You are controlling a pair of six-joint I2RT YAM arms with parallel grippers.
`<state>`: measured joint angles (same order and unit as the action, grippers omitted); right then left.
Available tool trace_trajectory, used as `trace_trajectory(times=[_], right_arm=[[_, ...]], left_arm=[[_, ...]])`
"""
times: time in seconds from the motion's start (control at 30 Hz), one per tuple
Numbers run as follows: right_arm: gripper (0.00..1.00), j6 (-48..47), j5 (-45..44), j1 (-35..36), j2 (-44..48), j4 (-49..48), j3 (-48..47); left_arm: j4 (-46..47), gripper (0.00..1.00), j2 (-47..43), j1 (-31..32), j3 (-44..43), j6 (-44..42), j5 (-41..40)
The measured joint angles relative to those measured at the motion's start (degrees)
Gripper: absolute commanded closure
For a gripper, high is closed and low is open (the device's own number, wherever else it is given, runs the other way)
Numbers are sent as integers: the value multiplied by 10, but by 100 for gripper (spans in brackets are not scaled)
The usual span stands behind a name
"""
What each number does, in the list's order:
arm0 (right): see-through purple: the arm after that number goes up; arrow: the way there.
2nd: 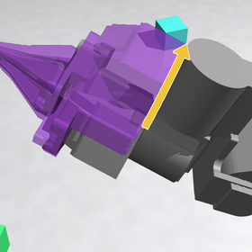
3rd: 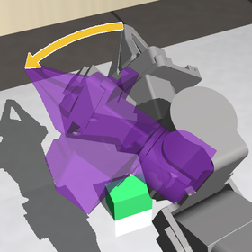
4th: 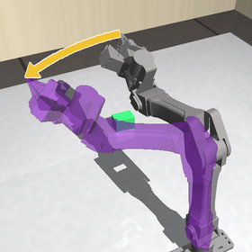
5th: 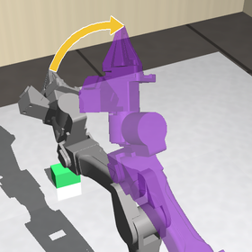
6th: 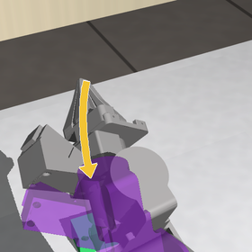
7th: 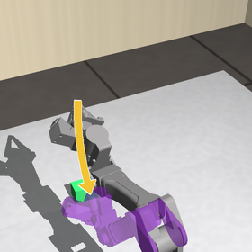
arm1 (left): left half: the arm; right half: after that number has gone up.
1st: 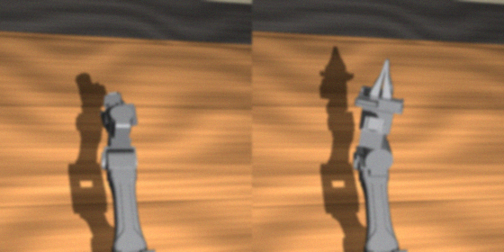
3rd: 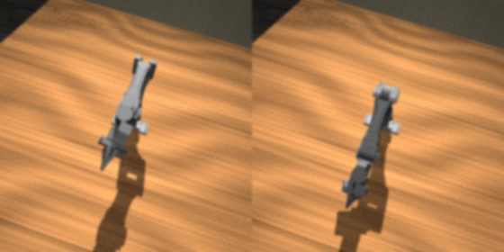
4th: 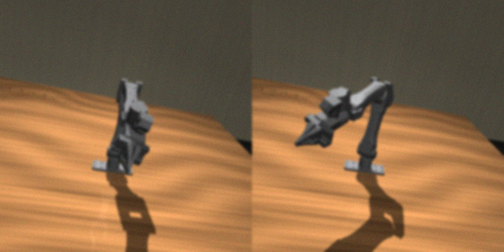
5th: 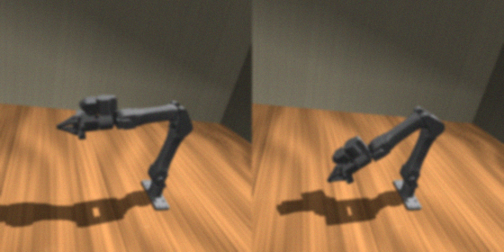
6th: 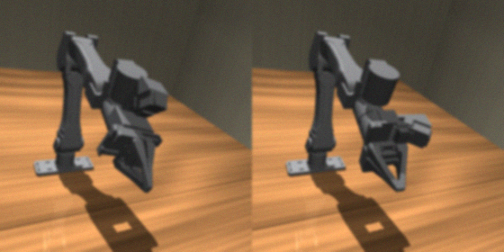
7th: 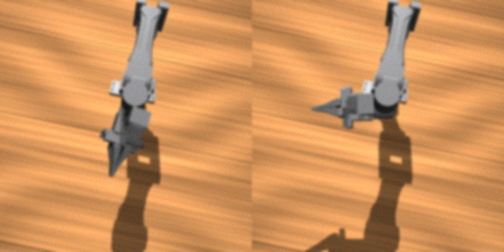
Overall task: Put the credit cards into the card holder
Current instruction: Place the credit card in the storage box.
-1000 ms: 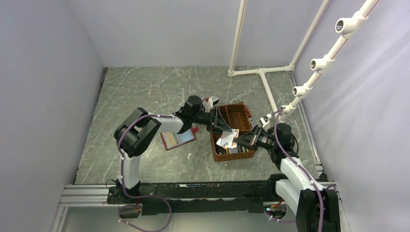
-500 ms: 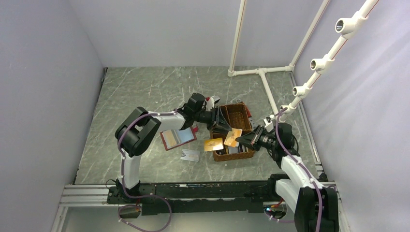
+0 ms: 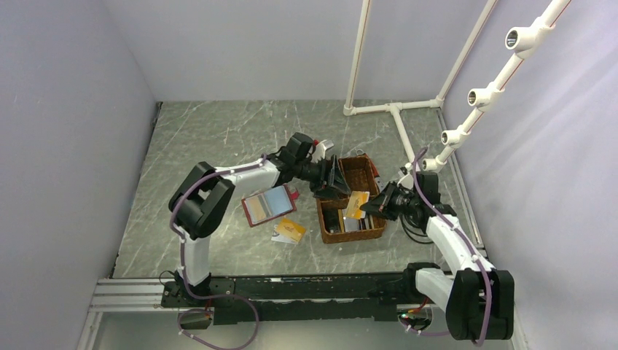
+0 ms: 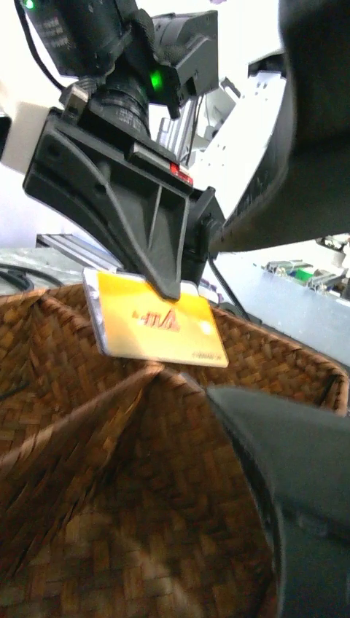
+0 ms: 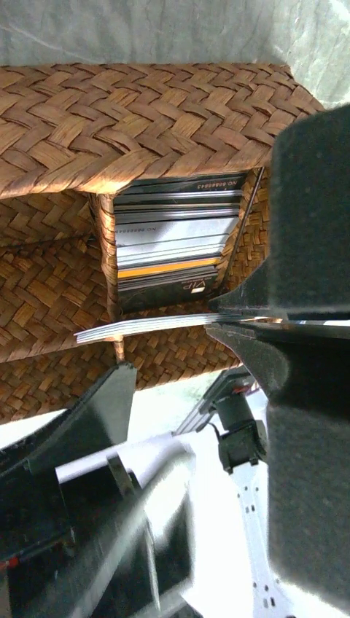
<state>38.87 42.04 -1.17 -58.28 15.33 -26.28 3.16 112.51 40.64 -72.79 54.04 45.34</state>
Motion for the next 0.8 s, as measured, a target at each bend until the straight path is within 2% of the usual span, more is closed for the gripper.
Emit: trace_trajectory(times=[0.17,0.27,0.43,0.53,0.63,0.73,0.8], right_arm=[[100,-27,-43,38,-13,41,-40],[91,-42,-84,67,-21,69,-66],[90,-56,-163,111,-18,120,-94],[73,-65,-198,122,-3,148,-96],[52,-73,-238,129,0,178,-100],[39,-75,-291,157,-2,220,-122],[34,-76,-326,187,-2,245,-149]], left_arm=[[-54,14,-65,-7,7,-34,-12],[-90,12,-138,-31,50,-53,-29],[-188,10,-286,-77,129,-91,-91],[-226,8,-372,-84,183,-99,-123],[-261,6,-444,-86,240,-96,-158],[-276,4,-494,-88,296,-76,-190],[-278,4,-524,-90,341,-56,-205]])
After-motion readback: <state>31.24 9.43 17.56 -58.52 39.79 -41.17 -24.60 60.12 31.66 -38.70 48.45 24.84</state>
